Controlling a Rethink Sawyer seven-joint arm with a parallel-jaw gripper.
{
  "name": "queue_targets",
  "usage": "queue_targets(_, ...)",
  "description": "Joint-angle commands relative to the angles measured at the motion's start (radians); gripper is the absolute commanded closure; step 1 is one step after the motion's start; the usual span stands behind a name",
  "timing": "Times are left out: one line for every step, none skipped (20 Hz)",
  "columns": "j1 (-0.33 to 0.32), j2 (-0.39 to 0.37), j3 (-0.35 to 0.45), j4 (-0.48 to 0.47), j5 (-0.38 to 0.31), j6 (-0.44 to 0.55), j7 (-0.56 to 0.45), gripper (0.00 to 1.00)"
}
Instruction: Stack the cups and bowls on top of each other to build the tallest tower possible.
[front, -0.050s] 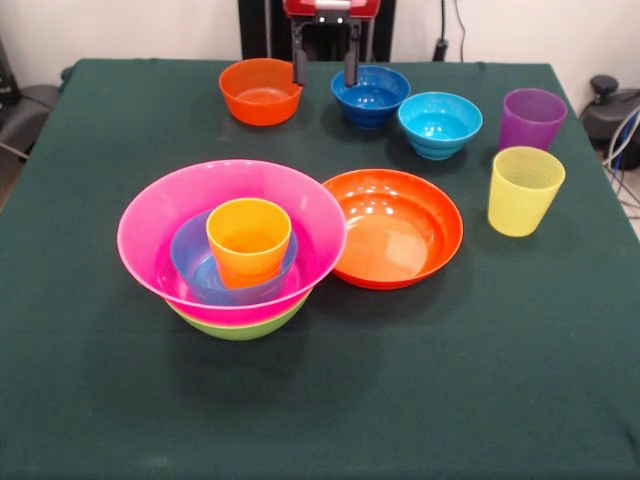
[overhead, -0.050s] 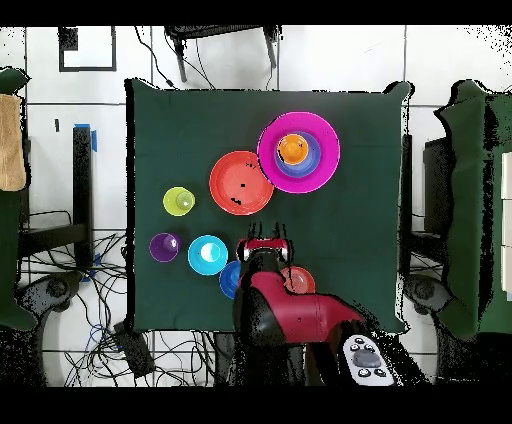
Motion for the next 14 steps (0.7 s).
queue_targets(0.031,0.067,-0.021,0.066,-0.025,-0.028,0.159,0.00)
queue_targets(0.030,0.066,-0.024,0.073,-0.029,-0.026,0.160,0.00)
queue_targets(0.032,0.064,-0.030,0.082,-0.030,-0.033,0.162,0.00)
queue_targets(0.035,0.062,-0.036,0.091,-0.030,-0.041,0.163,0.00)
queue_targets(0.036,0.056,-0.043,0.099,-0.032,-0.047,0.163,0.00)
queue_targets(0.036,0.059,-0.045,0.103,-0.033,-0.053,0.165,0.00)
queue_targets(0.045,0.066,-0.059,0.105,-0.029,-0.076,0.163,0.00)
queue_targets(0.043,0.067,-0.059,0.107,-0.032,-0.085,0.166,0.00)
queue_targets(0.037,0.069,-0.057,0.108,-0.040,-0.091,0.168,0.00)
queue_targets(0.039,0.071,-0.060,0.113,-0.038,-0.102,0.171,0.00)
queue_targets(0.041,0.071,-0.064,0.117,-0.039,-0.103,0.170,0.00)
queue_targets(0.041,0.071,-0.063,0.123,-0.039,-0.101,0.172,0.00)
queue_targets(0.045,0.065,-0.065,0.131,-0.036,-0.100,0.173,0.00)
queue_targets(0.049,0.060,-0.066,0.138,-0.032,-0.099,0.175,0.00)
